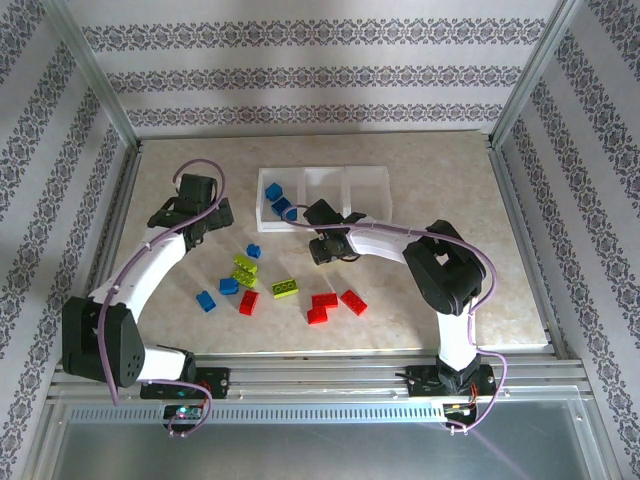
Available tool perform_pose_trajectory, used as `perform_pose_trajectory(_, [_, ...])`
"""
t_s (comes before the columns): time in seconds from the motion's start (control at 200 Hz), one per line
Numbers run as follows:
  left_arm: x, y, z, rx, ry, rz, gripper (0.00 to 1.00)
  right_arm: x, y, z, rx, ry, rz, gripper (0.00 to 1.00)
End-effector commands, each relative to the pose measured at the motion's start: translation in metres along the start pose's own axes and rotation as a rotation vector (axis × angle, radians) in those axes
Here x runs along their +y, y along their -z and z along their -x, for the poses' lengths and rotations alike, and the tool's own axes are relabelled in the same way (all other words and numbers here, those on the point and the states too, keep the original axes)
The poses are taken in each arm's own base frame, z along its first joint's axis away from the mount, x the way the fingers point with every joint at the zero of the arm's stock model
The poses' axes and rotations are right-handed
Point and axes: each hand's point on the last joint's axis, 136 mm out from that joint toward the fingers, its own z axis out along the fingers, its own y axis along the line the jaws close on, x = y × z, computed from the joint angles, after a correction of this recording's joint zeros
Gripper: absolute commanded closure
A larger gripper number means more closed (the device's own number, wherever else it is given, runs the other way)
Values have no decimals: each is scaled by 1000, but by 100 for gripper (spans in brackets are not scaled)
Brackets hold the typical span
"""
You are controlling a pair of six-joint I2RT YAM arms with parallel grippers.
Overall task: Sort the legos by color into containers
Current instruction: Pick up the lego from the center of the table, then place the lego in the container.
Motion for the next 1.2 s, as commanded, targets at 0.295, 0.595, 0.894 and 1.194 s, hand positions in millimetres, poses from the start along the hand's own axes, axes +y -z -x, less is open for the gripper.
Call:
perform_pose_trajectory(0.295, [21,14,3,-74,95,-10,1,12,46,15,-77,7,34,78])
perform_pose_trajectory(0.595, [31,22,-6,-98,120,-17,0,4,87,79,-254,-55,-9,80])
perform_pose_trajectory(0.894, [31,26,-11,-106,119,-41,0,-14,71,129,-294,-62,-102,80])
perform_pose_trajectory(1.194, [35,26,-19,-92,121,-36,0,-37,48,144,-274,-108,-150,78])
